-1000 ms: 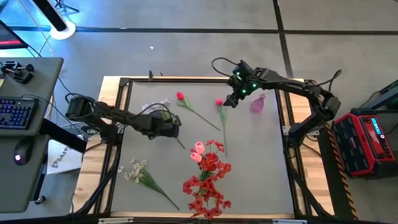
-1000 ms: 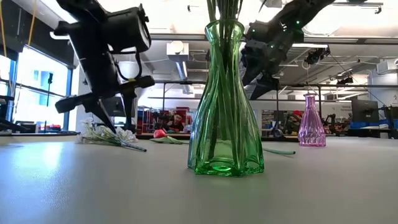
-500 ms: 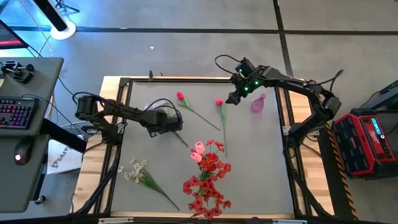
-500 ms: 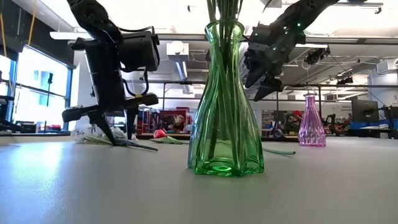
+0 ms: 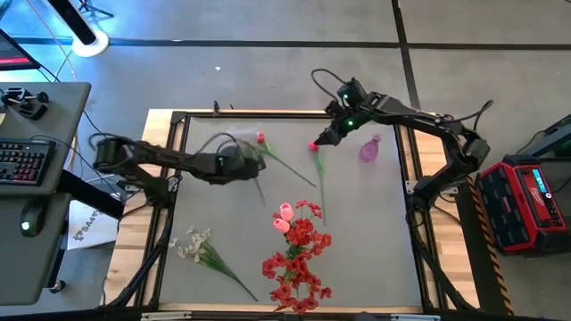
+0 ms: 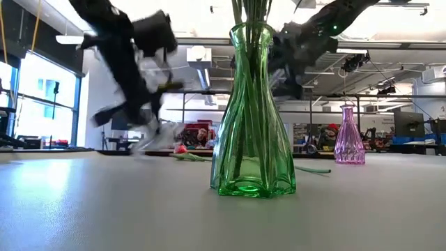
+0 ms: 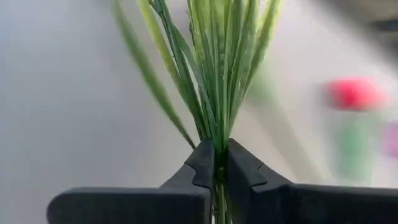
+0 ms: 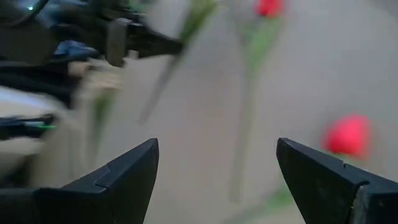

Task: Sort flowers into vase by color
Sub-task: Put the top white flowers into the purple vase

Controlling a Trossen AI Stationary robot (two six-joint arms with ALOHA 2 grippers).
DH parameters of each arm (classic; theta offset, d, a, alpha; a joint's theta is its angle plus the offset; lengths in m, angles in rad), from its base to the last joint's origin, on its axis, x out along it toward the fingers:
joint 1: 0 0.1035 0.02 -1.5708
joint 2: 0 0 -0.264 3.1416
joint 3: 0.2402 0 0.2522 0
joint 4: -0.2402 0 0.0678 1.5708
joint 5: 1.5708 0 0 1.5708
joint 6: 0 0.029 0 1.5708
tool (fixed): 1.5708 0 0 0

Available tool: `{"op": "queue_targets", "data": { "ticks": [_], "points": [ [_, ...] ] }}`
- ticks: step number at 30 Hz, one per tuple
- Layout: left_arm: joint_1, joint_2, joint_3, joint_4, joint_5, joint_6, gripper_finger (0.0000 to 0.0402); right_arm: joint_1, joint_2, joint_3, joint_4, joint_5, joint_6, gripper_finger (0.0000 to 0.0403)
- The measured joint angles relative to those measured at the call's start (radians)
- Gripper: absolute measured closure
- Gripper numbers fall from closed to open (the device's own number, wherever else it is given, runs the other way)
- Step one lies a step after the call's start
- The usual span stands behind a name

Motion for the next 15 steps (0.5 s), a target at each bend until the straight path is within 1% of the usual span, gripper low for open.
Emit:
{"op": "queue_targets", "data": {
  "ticks": [1,3,5,7,8,10,13,15],
  "points": [
    [0.000,-0.027,0.000,0.074,-0.018,0.107,0.0397,0.000,-0.003,0.000,0.034,-0.051,0.017,0.0089],
    [0.007,-0.073,0.001,0.248,-0.016,0.384,0.0397,0.000,-0.008,0.000,0.111,-0.146,0.066,0.0089],
    [0.019,-0.115,0.002,0.429,0.035,0.620,0.0397,0.001,-0.009,0.000,0.206,-0.213,0.133,0.0089],
    [0.037,-0.145,0.003,0.576,0.117,0.798,0.0397,0.007,-0.009,0.000,0.305,-0.248,0.215,0.0089],
    [0.050,-0.156,0.004,0.624,0.159,0.858,0.0398,0.014,-0.009,0.000,0.358,-0.251,0.255,0.0089],
    [0.084,-0.175,0.003,0.675,0.234,0.924,0.0398,0.028,-0.010,0.000,0.469,-0.252,0.323,0.0089],
    [0.145,-0.188,0.004,0.685,0.339,0.968,0.0398,0.049,-0.015,0.001,0.644,-0.250,0.403,0.0089],
    [0.181,-0.185,0.003,0.692,0.429,0.995,0.0398,0.058,-0.016,0.002,0.747,-0.226,0.467,0.0089]
  ]
}}
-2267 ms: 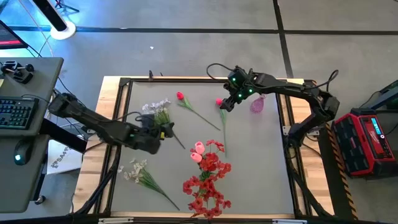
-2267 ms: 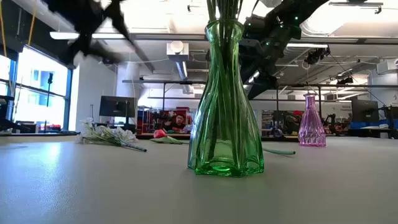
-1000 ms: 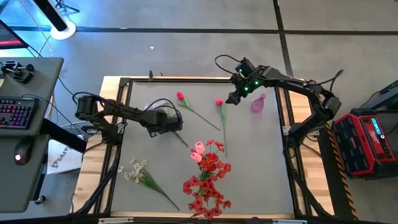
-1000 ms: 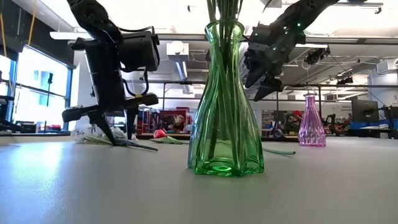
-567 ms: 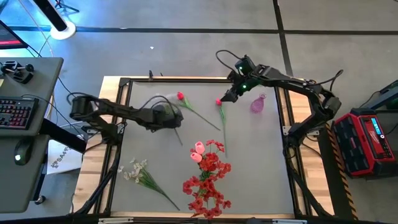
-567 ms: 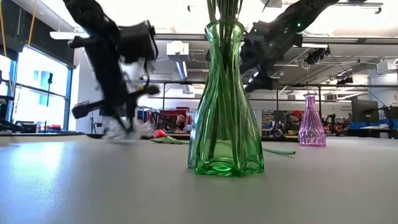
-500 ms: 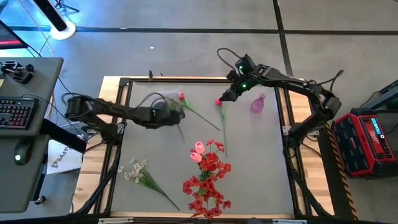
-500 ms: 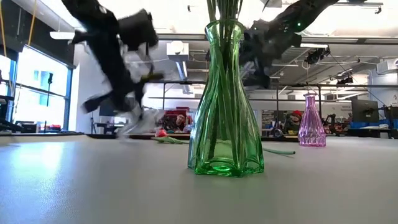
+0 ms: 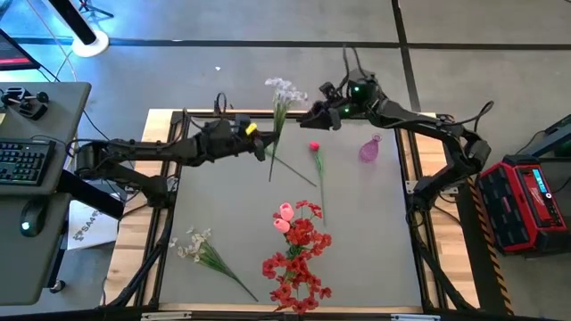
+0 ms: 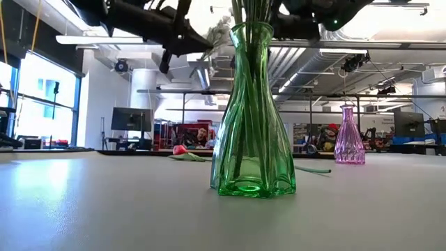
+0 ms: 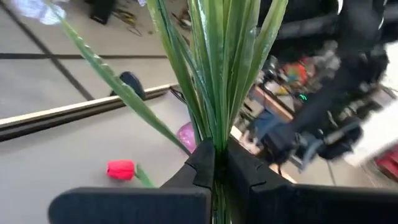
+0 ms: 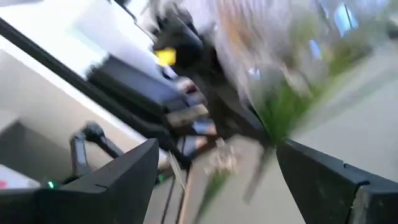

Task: Sort flowers into vase by color
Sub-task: Put the top white flowers into the purple vase

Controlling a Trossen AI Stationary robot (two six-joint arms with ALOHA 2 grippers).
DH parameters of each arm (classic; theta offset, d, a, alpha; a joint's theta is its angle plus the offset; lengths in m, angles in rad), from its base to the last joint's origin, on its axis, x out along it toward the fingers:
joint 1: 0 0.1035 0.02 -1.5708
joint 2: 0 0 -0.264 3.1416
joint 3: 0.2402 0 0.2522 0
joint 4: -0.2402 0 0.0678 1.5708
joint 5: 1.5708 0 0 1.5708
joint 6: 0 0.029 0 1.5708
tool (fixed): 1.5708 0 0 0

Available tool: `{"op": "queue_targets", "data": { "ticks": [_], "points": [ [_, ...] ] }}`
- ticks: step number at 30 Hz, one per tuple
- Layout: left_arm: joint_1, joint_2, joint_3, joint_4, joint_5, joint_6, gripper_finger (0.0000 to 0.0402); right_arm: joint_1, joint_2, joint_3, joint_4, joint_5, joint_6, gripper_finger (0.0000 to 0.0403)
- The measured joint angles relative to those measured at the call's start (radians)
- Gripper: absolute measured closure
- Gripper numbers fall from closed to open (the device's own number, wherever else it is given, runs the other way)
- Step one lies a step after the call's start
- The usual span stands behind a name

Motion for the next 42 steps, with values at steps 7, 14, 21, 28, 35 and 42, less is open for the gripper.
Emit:
{"op": "queue_targets", "data": {
  "ticks": [7,14,21,28,35,42],
  "points": [
    [0.078,0.012,0.000,0.104,0.184,0.084,0.0399,0.019,0.001,0.000,0.052,0.180,0.004,0.0089],
    [0.120,0.052,0.001,0.161,0.296,0.142,0.0399,0.018,0.002,0.000,0.050,0.246,-0.063,0.0105],
    [0.126,0.159,0.077,0.195,0.391,0.144,0.0399,0.050,0.002,0.000,0.053,0.236,-0.150,0.0163],
    [0.126,0.218,0.159,0.192,0.428,0.161,0.0399,0.053,0.002,0.000,0.042,0.235,-0.146,0.0251],
    [0.127,0.208,0.159,0.159,0.418,0.177,0.0376,0.044,-0.005,0.000,0.015,0.261,-0.176,0.0386],
    [0.143,0.163,0.159,-0.087,0.380,0.179,0.0331,-0.003,-0.113,-0.001,-0.269,0.424,-0.350,0.0399]
  ]
}}
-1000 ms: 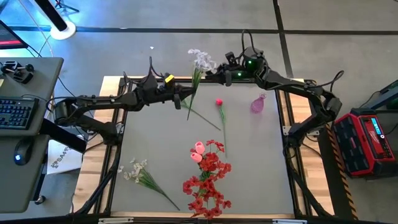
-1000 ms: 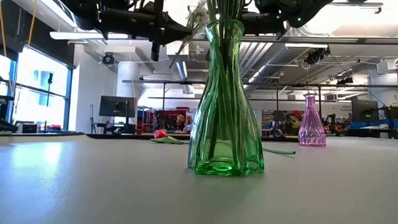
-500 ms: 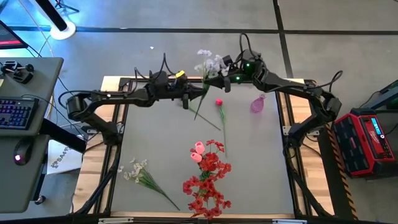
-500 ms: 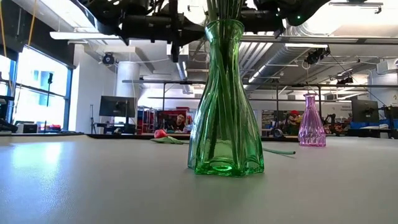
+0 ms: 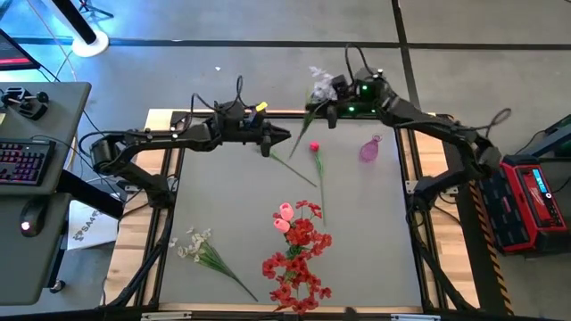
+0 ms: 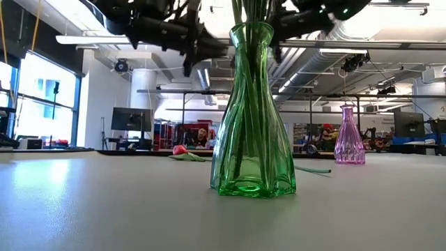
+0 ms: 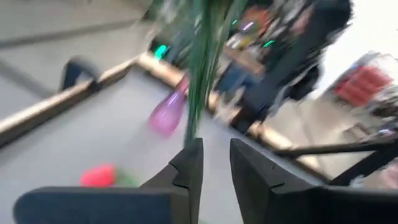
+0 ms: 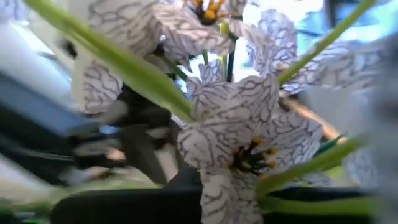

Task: Sort flowers into vase by color
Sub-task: Put the top white flowers into the purple vase

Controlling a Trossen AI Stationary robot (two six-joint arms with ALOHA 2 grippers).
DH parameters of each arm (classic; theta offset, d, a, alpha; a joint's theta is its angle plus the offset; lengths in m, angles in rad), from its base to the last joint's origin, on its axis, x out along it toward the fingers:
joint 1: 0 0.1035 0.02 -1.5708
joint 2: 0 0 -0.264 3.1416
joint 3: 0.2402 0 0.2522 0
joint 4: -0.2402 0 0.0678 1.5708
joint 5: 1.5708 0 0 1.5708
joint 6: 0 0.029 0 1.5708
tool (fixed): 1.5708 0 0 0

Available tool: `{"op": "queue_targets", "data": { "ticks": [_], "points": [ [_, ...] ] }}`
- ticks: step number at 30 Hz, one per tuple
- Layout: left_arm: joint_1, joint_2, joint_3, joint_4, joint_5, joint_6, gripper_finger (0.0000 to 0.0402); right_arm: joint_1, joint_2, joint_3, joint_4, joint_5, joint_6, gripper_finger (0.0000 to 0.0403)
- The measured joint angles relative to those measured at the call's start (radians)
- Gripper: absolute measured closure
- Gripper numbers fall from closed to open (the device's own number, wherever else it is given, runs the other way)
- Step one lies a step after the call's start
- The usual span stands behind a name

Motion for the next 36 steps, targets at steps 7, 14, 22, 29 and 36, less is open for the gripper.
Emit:
{"op": "queue_targets", "data": {
  "ticks": [7,14,22,29,36],
  "points": [
    [0.000,-0.028,-0.001,-0.198,-0.084,0.000,0.0317,-0.008,-0.179,0.000,-0.348,0.329,-0.226,0.0401],
    [-0.003,-0.028,-0.001,-0.183,-0.085,0.006,0.0316,-0.008,-0.333,0.000,-0.513,0.543,-0.232,0.0402],
    [0.000,-0.028,-0.001,-0.186,-0.084,0.008,0.0316,-0.044,-0.421,0.087,-0.768,0.750,-0.208,0.0402],
    [0.017,-0.028,-0.001,-0.183,-0.083,0.008,0.0316,-0.070,-0.424,0.134,-0.810,0.748,-0.216,0.0403],
    [0.017,-0.028,-0.001,-0.184,-0.081,0.008,0.0316,-0.072,-0.425,0.162,-0.889,0.758,-0.213,0.0403]
  ]
}}
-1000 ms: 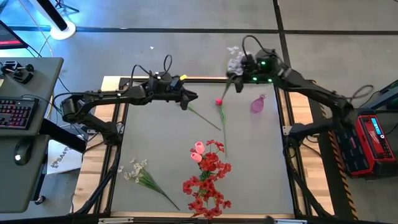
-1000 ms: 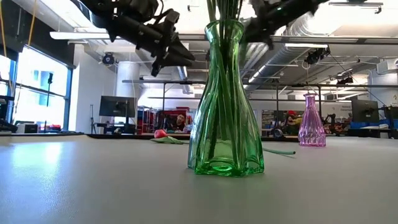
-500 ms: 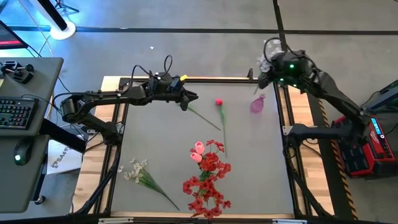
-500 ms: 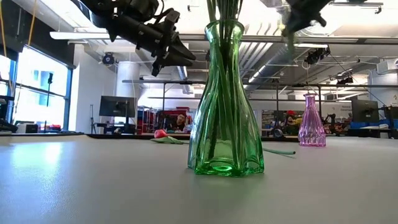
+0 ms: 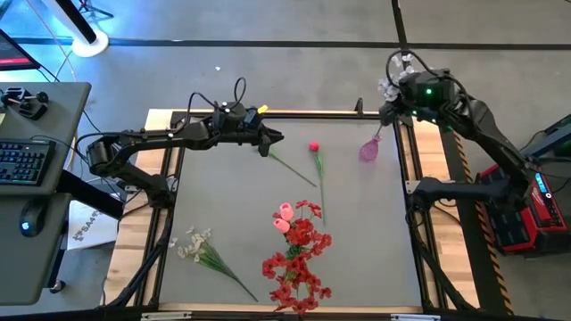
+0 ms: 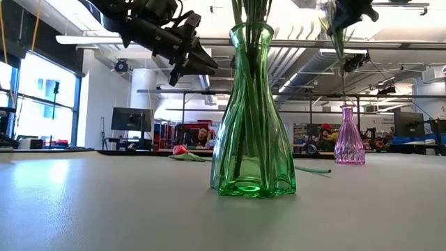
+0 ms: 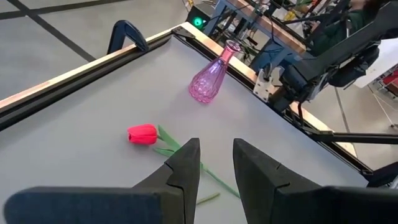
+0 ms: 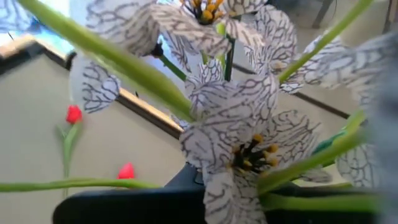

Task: Sort flowers into vase by color
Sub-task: Put the top white flowers into the purple vase

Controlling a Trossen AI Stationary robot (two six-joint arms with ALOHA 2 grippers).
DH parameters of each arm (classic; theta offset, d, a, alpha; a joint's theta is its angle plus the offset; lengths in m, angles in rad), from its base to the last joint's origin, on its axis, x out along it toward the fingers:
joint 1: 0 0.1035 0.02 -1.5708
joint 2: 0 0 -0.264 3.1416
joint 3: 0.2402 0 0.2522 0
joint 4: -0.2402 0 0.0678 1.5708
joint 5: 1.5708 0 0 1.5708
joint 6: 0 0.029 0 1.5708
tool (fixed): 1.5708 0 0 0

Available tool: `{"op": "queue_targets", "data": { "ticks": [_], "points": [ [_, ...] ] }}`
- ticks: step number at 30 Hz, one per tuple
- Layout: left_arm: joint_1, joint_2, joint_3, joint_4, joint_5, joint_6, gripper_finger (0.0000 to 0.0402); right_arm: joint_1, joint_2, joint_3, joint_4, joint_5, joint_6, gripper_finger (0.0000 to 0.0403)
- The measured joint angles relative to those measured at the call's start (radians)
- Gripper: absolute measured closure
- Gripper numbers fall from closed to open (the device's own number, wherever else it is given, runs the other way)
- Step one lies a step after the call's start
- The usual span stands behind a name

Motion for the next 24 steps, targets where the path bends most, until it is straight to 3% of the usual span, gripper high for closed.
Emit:
{"op": "queue_targets", "data": {
  "ticks": [6,16,20,24],
  "points": [
    [0.000,0.000,0.000,0.000,0.000,0.000,0.0316,0.000,0.006,-0.006,-0.032,0.023,0.015,0.0403],
    [0.000,-0.014,-0.001,-0.058,-0.002,-0.053,0.0316,0.000,0.007,-0.181,0.040,0.018,0.149,0.0396],
    [-0.002,-0.070,-0.001,-0.211,-0.118,-0.071,0.0318,0.000,0.007,-0.193,0.040,-0.032,0.167,0.0341],
    [-0.011,-0.129,-0.001,-0.340,-0.176,-0.064,0.0322,0.001,0.003,-0.193,0.039,-0.040,0.215,0.0245]
  ]
}}
